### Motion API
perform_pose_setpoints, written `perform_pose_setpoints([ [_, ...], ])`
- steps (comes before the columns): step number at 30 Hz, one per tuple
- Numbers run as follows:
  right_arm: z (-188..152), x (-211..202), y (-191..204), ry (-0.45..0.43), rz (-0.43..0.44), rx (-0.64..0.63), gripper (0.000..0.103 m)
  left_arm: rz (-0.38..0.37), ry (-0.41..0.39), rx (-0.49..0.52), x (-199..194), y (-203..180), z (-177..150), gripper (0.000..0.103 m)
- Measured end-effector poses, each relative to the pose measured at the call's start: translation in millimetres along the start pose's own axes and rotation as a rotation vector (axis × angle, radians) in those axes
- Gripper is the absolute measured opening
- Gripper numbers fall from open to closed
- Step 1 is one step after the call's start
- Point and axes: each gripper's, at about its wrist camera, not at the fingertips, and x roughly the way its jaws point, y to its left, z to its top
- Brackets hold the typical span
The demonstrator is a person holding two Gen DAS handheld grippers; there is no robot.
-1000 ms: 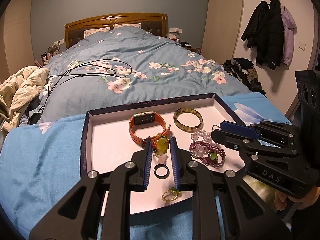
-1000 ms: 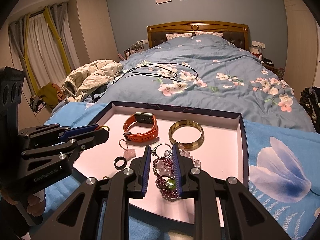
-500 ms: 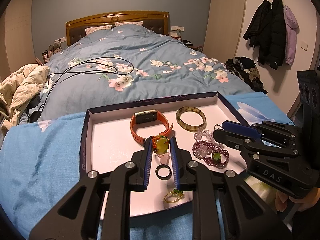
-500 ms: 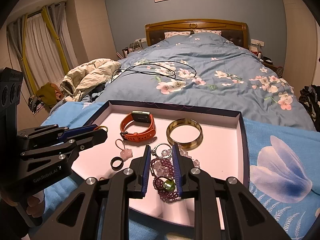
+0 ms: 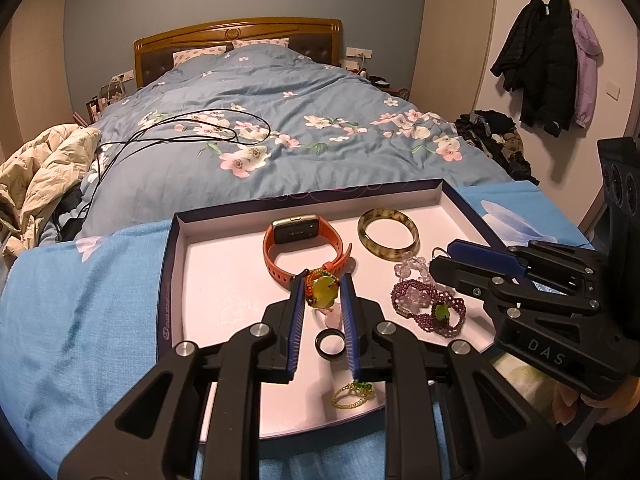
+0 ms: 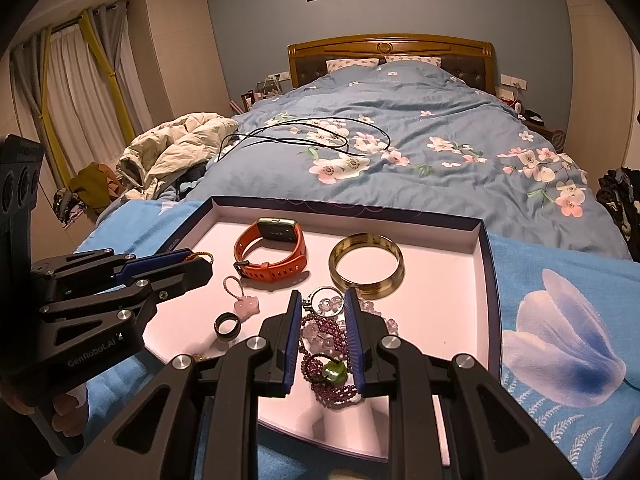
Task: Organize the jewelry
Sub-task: 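Lower the silver ring into the box and open the right tool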
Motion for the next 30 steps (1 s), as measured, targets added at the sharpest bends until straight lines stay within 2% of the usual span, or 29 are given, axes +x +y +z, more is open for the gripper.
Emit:
perform_pose_setpoints([
  [30,-3,14,-5,0.040,-0.016,0.014,0.020,0.006,0.022,-0.008,11,-4,-1,0.019],
])
